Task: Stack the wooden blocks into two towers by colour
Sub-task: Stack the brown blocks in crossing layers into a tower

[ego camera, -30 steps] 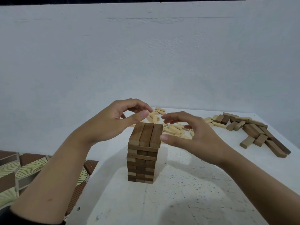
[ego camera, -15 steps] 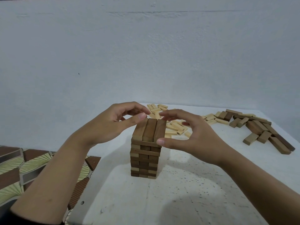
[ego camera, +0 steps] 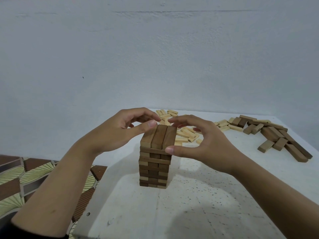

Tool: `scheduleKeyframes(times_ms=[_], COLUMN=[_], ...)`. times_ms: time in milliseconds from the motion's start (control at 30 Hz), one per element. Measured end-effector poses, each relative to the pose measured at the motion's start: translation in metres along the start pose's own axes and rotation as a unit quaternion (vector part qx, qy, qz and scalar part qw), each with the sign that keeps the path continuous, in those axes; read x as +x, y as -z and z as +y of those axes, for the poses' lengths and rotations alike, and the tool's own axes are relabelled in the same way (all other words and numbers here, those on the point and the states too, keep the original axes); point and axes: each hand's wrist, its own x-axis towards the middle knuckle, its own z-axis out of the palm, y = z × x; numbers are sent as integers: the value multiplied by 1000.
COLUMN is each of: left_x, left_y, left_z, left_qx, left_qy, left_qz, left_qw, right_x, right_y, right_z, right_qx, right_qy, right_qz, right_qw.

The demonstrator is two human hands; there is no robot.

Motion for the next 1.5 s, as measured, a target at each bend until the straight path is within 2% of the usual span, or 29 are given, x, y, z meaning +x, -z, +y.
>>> scheduleKeyframes(times_ms=[467, 733, 1500], left_x=[1, -7, -2], left_y=[3, 10, 3], left_z=[-3, -12, -12], left_qx=[6, 16, 4], left_qy=[-8, -29, -36], left_qz=[-3, -68, -44], left_qw=[1000, 997, 998], right_x=[-1, -1, 0], right_y=[0, -2, -5], right_z=[-1, -4, -7], right_qx=[1, 0, 9], right_qy=[-2, 1, 8], right_qz=[0, -4, -4], right_qw=[1000, 1000, 1000])
